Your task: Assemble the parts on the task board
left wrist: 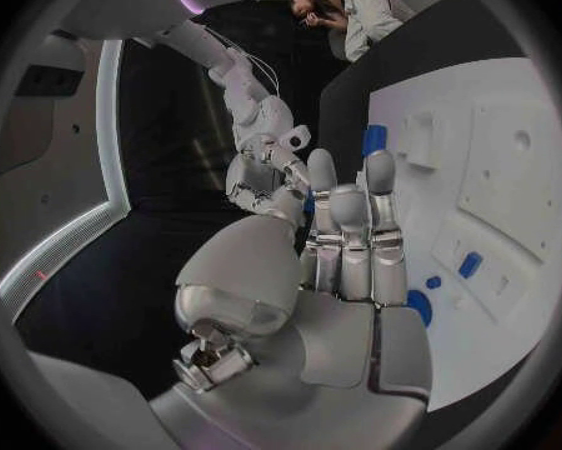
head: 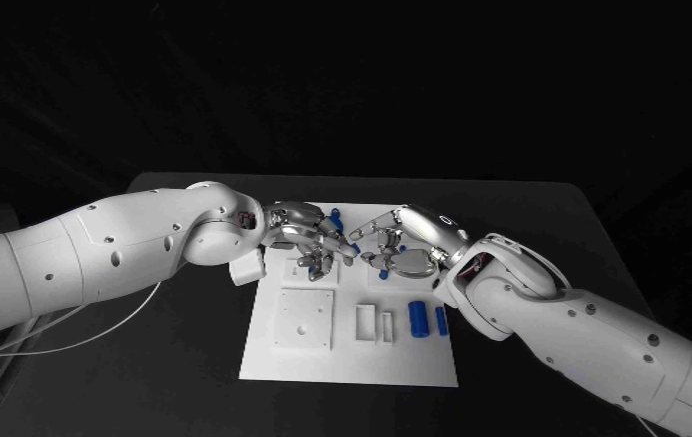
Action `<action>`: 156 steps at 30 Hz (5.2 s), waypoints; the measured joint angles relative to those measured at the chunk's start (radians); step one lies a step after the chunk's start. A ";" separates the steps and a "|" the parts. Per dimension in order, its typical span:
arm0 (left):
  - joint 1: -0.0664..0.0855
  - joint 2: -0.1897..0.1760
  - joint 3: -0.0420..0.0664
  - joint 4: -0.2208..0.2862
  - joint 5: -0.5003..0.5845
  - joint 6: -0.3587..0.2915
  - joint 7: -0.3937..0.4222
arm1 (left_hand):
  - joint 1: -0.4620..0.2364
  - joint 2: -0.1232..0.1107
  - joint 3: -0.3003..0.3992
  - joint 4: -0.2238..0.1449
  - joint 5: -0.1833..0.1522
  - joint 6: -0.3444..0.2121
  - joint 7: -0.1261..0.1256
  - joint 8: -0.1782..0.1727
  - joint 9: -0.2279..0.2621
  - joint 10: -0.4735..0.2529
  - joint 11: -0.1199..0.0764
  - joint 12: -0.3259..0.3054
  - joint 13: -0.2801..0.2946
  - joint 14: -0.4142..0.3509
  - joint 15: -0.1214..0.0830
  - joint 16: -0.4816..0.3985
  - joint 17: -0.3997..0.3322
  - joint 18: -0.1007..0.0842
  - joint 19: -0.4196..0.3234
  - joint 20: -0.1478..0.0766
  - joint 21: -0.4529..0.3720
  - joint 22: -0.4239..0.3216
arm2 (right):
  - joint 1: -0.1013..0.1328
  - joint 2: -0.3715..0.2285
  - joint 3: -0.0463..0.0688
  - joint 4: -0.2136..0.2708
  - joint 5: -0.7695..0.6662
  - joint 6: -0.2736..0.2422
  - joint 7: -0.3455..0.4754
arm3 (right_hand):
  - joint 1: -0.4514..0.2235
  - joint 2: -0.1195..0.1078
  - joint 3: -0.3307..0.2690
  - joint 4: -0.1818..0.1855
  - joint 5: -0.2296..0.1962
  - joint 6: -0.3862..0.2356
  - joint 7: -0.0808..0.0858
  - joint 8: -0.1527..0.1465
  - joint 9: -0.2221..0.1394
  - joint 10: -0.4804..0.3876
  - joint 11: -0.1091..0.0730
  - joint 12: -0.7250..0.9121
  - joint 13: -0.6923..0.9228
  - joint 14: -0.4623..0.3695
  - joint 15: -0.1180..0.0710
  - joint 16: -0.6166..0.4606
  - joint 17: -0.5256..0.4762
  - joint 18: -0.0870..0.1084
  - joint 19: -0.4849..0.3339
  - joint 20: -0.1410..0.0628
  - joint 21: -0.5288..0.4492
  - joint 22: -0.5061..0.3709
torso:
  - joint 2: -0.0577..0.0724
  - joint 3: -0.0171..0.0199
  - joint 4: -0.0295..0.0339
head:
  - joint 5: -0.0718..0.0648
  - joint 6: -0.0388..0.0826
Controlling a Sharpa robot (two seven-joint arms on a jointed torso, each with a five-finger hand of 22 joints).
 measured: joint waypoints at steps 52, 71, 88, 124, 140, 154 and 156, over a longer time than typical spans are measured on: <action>-0.001 -0.003 -0.002 -0.003 0.012 -0.017 -0.003 | -0.003 0.003 0.027 0.037 -0.010 0.000 0.000 0.023 0.065 -0.005 0.009 0.008 -0.001 -0.004 0.004 0.003 -0.007 0.000 -0.004 0.004 0.000 0.000 | -0.014 -0.024 -0.001 0.020 0.019 0.025 -0.001 | -0.010 0.010 -0.011 0.000 0.000 0.059 -0.002 -0.003 0.001 0.016 0.005 0.040 0.041 0.011 0.004 0.018 0.019 -0.006 0.018 0.004 -0.029 0.050 | 0.000 -0.0002 -0.0001 | 0.000 -0.002; -0.001 0.002 -0.002 -0.005 -0.011 -0.043 -0.027 | -0.003 0.003 0.003 0.013 0.113 0.000 0.000 0.021 0.073 0.008 0.000 0.008 -0.003 0.001 0.000 0.012 -0.002 0.000 -0.003 0.003 0.012 0.000 | -0.018 -0.023 -0.002 -0.007 0.042 0.001 -0.003 | -0.016 0.011 -0.022 0.003 -0.009 0.019 0.009 0.000 0.002 -0.018 0.011 -0.052 -0.053 0.002 0.013 -0.012 -0.010 -0.007 0.018 0.011 -0.088 0.037 | 0.000 -0.0002 0.0000 | 0.000 -0.005; 0.012 -0.016 -0.003 0.002 -0.147 -0.160 -0.357 | -0.120 -0.011 -0.020 -0.041 0.317 0.041 0.017 0.018 0.065 0.102 -0.024 -0.027 -0.013 0.079 -0.025 0.019 0.072 0.000 0.027 -0.020 0.050 0.000 | -0.017 -0.058 0.073 -0.208 0.240 -0.116 -0.012 | -0.013 0.000 -0.003 0.000 -0.009 0.019 0.009 0.000 0.002 -0.018 0.011 -0.054 -0.072 0.002 0.013 -0.012 -0.023 -0.006 0.025 0.011 -0.099 0.048 | -0.003 0.0004 0.0001 | 0.023 -0.016; 0.020 0.106 -0.043 -0.083 -0.625 -0.196 -0.598 | -0.211 -0.048 0.042 -0.122 0.461 0.120 0.002 -0.066 0.131 0.175 -0.029 -0.112 -0.006 0.140 -0.029 -0.019 0.207 0.000 0.042 -0.027 0.074 0.000 | -0.015 -0.055 0.084 -0.253 0.309 -0.149 -0.010 | -0.013 -0.008 0.005 0.003 0.001 0.020 0.008 0.000 0.002 -0.018 0.011 -0.054 -0.076 0.002 0.013 -0.012 -0.027 -0.007 0.025 0.011 -0.106 0.065 | 0.001 -0.0002 0.0000 | 0.042 -0.032; 0.002 0.110 -0.053 -0.077 -0.666 -0.217 -0.589 | -0.209 -0.046 0.042 -0.122 0.457 0.120 0.002 -0.068 0.135 0.175 -0.029 -0.112 -0.005 0.141 -0.030 -0.019 0.207 0.000 0.045 -0.023 0.074 0.000 | -0.015 -0.054 0.084 -0.253 0.309 -0.147 -0.010 | -0.013 -0.008 0.006 0.003 0.001 0.020 0.008 0.000 0.002 -0.018 0.011 -0.054 -0.075 0.002 0.013 -0.012 -0.028 -0.007 0.025 0.011 -0.106 0.064 | 0.000 -0.0009 0.0001 | 0.041 -0.034; -0.003 0.105 -0.054 -0.054 -0.680 -0.234 -0.582 | -0.209 -0.046 0.042 -0.122 0.461 0.120 0.002 -0.068 0.135 0.177 -0.027 -0.112 -0.006 0.144 -0.032 -0.019 0.207 0.000 0.045 -0.023 0.074 -0.001 | -0.015 -0.054 0.084 -0.253 0.310 -0.145 -0.010 | -0.013 -0.008 0.005 0.003 0.001 0.019 0.006 0.000 0.002 -0.018 0.011 -0.054 -0.075 0.002 0.013 -0.012 -0.029 -0.006 0.032 0.011 -0.114 0.073 | 0.000 0.0002 0.0001 | 0.038 -0.034; -0.004 0.105 -0.054 -0.051 -0.681 -0.234 -0.582 | -0.209 -0.046 0.042 -0.122 0.461 0.120 0.002 -0.071 0.134 0.177 -0.027 -0.112 -0.006 0.143 -0.032 -0.019 0.207 0.000 0.045 -0.023 0.074 -0.001 | -0.015 -0.054 0.084 -0.254 0.310 -0.144 -0.010 | -0.013 -0.008 0.005 0.003 0.001 0.019 0.006 0.000 0.002 -0.018 0.011 -0.054 -0.075 0.002 0.013 -0.012 -0.029 -0.006 0.032 0.011 -0.114 0.073 | 0.000 0.0003 0.0001 | 0.038 -0.034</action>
